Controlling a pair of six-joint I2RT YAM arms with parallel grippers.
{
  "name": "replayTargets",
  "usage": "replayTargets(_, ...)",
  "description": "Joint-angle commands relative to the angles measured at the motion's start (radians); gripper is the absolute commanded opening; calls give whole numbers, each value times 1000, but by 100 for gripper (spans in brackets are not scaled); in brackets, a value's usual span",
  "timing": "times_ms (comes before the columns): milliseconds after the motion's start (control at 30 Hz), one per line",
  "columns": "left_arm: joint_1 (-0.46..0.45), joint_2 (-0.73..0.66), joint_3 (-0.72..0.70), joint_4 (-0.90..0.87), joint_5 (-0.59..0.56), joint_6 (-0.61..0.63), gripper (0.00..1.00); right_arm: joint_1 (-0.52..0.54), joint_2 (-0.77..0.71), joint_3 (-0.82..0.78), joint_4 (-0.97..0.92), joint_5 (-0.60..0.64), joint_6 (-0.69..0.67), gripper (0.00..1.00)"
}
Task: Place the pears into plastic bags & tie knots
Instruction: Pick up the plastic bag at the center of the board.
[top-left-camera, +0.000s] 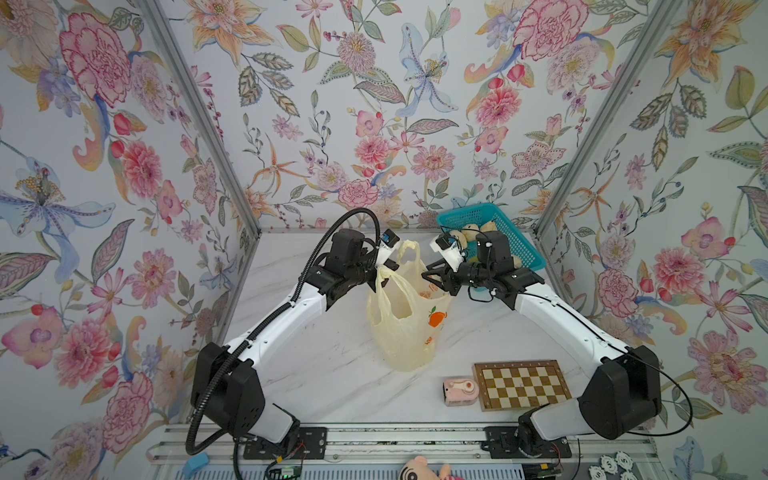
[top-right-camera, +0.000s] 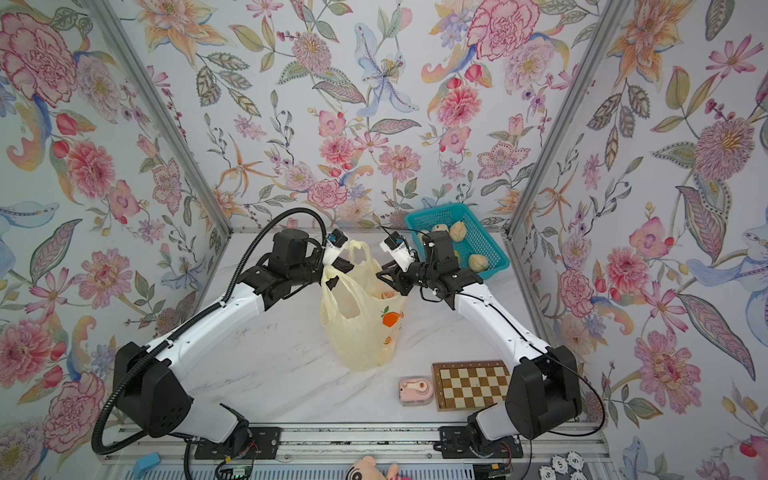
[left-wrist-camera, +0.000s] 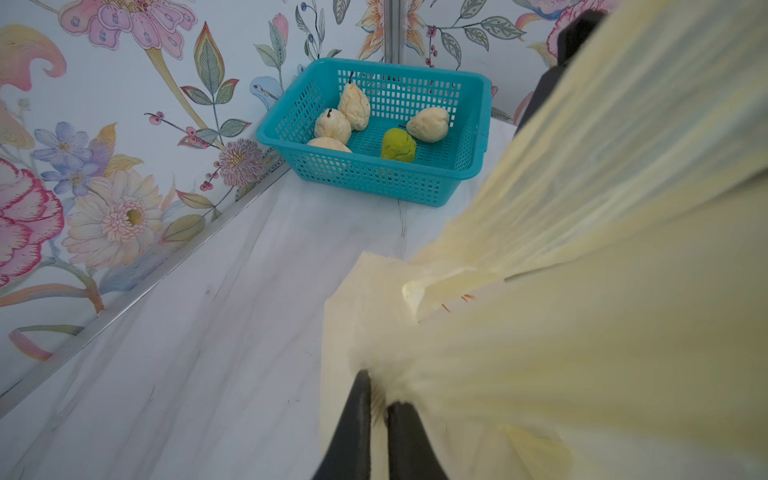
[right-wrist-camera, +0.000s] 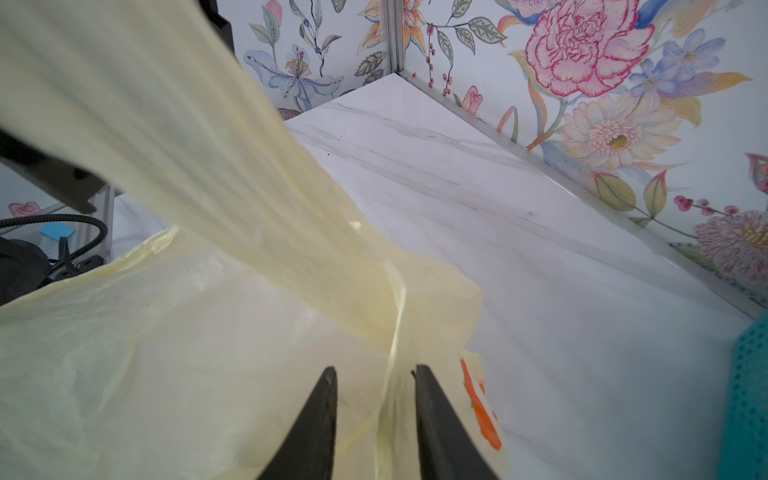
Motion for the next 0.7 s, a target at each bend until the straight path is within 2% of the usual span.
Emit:
replayTargets(0,12,9,-14,33,51,-3,6,-7,-13,-5,77,-54,0,40)
replayTargets(133,12,18,-4,20,79,5,0,-11,18,7,120,-153,-29,49)
replayTargets(267,13,33,14,-10,99,21,0,-13,43,18,173,-229,-41,54)
replayTargets(333,14,38,22,-27,106,30,0,-20,66,40,176,-232,-31,44)
replayTargets(467,15,37,27,-53,103,38,0,-43,110,84,177,-238,71,13)
replayTargets(600,31,22,11,-69,132,19,0,-67,125,100,153,-197,281,2)
replayTargets(667,43,13,-3,-70,158,-2,0,-79,122,106,114,-157,368,0)
